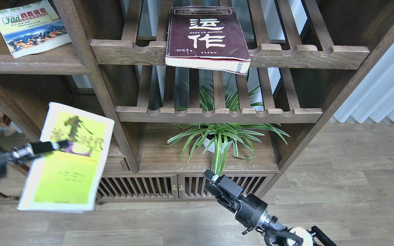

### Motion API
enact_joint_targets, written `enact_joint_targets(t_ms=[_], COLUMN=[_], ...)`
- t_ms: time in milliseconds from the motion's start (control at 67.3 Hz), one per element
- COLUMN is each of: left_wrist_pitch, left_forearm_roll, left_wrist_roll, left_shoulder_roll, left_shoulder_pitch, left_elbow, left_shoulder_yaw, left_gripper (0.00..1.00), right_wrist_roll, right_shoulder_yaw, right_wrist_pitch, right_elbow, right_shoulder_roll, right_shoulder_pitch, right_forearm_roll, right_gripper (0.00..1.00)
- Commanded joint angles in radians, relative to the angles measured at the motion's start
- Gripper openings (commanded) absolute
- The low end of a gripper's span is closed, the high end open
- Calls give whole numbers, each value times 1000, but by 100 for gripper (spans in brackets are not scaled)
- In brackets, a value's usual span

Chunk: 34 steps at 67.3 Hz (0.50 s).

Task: Organize books on shelf
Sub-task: 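Carry the yellow-green book with the left gripper to the upper shelf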

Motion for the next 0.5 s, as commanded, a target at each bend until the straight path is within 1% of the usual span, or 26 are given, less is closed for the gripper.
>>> enact_joint_targets(t_ms=[0, 119, 238, 490], left_wrist_pitch=[0, 0, 0, 0], left_forearm_roll=[-1, -1, -2, -2], left_wrist_roll=[-1, -1, -1, -1], left_shoulder_roll=[118, 212, 275, 358], left_shoulder_pitch=[-64, -143, -238, -453], left_elbow=[-50, -78, -88, -72], left_shoulder_yaw=[1, 0, -2, 1], left_gripper=[2, 3, 3, 2], right_wrist_roll=[3, 4, 4, 4], right_shoulder_yaw=[0, 0, 0, 0], right_wrist_pitch=[0, 0, 0, 0], right_elbow=[-6, -9, -12, -14], right_shoulder_roll=[0, 0, 0, 0], right_shoulder_pitch=[4, 11, 20, 39], right_forearm_roll=[1, 3, 14, 14], right_gripper=[99, 99, 99, 99])
